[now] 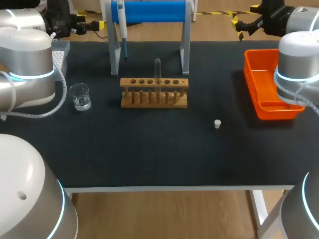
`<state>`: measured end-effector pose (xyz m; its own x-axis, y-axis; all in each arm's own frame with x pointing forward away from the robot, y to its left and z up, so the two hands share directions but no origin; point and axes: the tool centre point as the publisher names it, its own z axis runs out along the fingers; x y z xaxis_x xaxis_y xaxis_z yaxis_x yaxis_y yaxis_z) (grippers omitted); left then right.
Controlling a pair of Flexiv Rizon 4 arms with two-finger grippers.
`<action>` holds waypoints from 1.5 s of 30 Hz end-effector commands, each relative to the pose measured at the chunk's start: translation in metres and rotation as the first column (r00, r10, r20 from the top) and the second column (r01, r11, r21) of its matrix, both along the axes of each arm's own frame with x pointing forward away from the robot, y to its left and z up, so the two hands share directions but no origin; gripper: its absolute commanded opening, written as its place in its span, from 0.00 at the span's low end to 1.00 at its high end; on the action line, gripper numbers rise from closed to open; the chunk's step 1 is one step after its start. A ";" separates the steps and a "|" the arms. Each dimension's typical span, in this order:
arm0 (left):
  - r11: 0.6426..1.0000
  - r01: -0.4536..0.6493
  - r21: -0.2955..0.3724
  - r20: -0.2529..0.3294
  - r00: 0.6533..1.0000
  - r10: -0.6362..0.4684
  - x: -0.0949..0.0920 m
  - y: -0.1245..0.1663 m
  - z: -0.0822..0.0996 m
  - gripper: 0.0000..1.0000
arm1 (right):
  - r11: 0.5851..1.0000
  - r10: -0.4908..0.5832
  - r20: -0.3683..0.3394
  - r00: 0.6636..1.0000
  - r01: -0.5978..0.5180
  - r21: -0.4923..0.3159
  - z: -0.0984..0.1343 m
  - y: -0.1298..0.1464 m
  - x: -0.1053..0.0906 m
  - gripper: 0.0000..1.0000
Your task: Invert the test tube, pick up the pipette, mount the tip to pipette, aspirate from beaker and dispense into the tube, eject the tip, return the pipette, and cap with the stopper.
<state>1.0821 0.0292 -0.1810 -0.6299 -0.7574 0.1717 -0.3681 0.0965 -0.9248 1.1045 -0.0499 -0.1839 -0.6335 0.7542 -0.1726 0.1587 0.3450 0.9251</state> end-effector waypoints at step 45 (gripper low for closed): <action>1.000 0.000 -0.001 0.000 1.000 0.000 0.000 0.000 0.000 1.00 | 0.873 0.466 0.041 0.884 -0.467 0.138 -0.068 0.147 -0.181 1.00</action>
<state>1.0821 0.0292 -0.1810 -0.6297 -0.7576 0.1717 -0.3682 0.0965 -0.9247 0.9297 0.0873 -0.2440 -0.9241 0.3723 -0.0862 0.0114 0.2523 0.9676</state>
